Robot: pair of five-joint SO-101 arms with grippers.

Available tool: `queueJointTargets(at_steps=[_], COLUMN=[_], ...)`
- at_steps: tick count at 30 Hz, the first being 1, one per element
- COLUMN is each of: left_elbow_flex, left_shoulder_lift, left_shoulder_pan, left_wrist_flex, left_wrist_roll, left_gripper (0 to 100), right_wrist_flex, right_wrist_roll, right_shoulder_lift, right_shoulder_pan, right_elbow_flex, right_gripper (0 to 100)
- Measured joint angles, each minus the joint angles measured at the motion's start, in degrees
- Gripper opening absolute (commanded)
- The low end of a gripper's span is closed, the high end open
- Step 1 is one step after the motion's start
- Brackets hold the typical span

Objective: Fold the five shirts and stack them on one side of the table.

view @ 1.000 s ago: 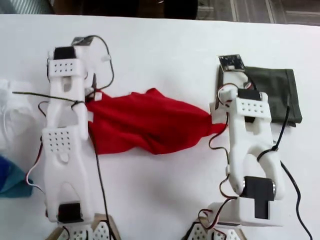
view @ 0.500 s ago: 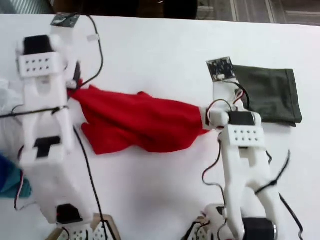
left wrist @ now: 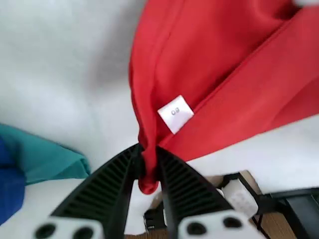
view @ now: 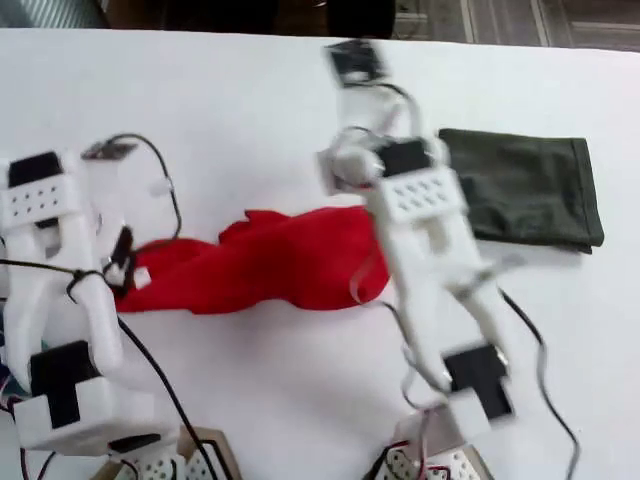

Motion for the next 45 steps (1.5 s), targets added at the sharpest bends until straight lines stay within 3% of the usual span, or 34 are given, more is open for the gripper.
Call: queueJointTargets(at_steps=[8,17,23,33,39,45], left_elbow_flex=[3.52,3.52,3.96,4.04,4.04,4.04], left_shoulder_lift=[-0.35,-0.35,-0.35,-0.35,-0.35,-0.35], left_shoulder_pan=[-0.35,-0.35,-0.35,-0.35,-0.35,-0.35], left_wrist_flex=[-4.04,-6.86,-10.73,-13.45,-13.45,-13.45], left_wrist_roll=[0.0,0.0,0.0,0.0,0.0,0.0], left_gripper=[3,3,3,3,3,3], right_wrist_flex=[12.92,29.36,29.8,29.98,20.84,12.13], right_wrist_roll=[2.02,4.92,5.36,21.71,16.26,10.37], right_shoulder_lift=[19.96,21.8,17.67,-8.97,-14.42,-0.44], right_shoulder_pan=[-6.68,-7.3,-6.59,-3.69,1.67,2.11], right_elbow_flex=[-10.37,-10.55,-1.85,15.82,14.24,1.93], right_gripper=[29.0,28.3,26.9,27.1,26.9,26.9])
